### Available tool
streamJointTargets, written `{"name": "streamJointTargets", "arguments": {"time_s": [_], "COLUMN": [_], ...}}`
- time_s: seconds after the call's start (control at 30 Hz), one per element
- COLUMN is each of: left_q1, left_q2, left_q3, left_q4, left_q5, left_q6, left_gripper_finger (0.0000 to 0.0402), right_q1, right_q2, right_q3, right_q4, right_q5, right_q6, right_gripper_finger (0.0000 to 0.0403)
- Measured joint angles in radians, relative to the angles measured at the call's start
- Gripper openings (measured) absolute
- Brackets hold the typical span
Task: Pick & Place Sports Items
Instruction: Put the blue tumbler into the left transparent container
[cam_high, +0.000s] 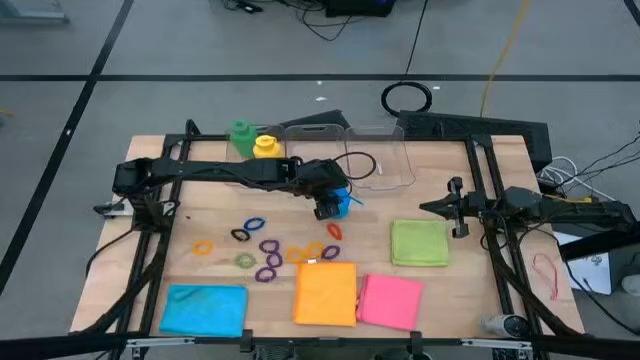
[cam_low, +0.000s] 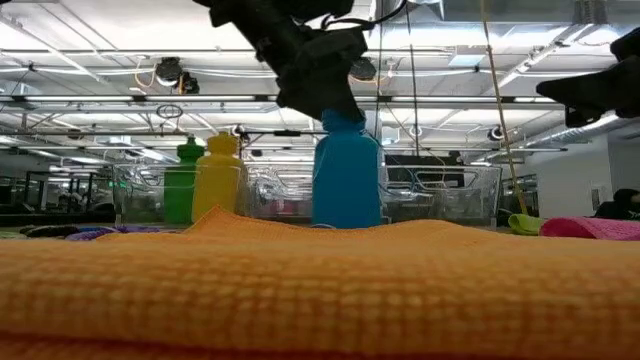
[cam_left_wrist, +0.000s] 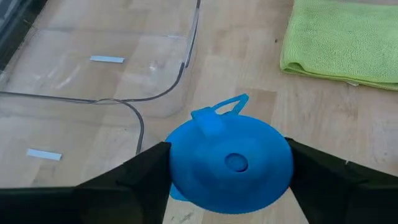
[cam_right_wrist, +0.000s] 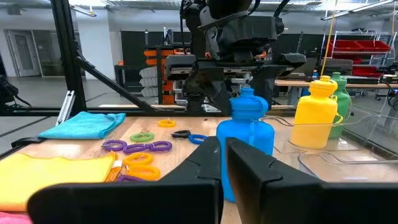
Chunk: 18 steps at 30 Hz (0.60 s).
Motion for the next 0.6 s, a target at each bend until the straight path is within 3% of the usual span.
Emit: {"name": "streamJointTargets", "arguments": {"time_s": [0.6], "left_q1": [-0.002], "left_q2": [-0.107], "left_q3": [0.000], "left_q4": [-0.044], "left_q5": [0.001], "left_q6": [-0.006], "left_gripper_finger": [0.0216], "right_q1": [0.000], "right_q2": [0.000], "right_q3": [0.000], "right_q4": [0.000], "right_q5": [0.000], "right_q6": [0.000], "right_gripper_finger": [0.0000]}}
